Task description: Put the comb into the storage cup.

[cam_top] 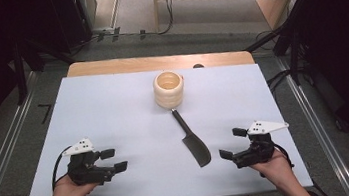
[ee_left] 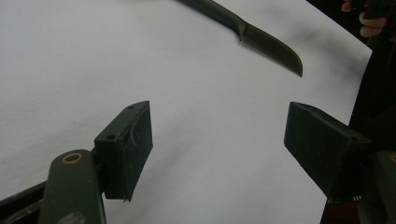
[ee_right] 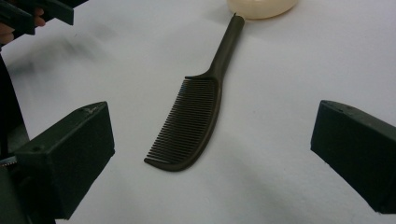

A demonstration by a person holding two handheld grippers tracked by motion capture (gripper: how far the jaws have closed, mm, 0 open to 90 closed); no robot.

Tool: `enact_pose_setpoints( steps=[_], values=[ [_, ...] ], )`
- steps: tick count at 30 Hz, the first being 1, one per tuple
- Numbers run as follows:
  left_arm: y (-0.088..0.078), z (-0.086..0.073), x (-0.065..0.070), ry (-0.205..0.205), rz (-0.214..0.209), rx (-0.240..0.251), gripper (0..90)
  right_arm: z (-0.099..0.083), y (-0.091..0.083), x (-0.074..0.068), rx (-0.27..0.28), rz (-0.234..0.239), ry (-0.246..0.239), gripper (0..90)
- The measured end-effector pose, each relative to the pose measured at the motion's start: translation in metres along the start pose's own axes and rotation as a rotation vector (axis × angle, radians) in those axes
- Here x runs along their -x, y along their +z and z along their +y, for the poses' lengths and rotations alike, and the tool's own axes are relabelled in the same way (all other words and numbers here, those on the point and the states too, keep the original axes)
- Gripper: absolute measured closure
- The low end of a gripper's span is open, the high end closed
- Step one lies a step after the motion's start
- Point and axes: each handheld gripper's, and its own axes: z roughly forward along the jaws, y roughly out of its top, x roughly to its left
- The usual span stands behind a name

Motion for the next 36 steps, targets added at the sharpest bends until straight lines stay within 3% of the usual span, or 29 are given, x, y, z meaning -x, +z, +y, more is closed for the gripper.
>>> enact_pose_setpoints(
  steps=[36],
  values=[
    [0.0005, 0.0001, -0.0007, -0.007, -0.001, -0.010, 25.7, 0.0004, -0.0011, 0.0017, 0.014, -0.011, 0.013, 0.0]
  ],
)
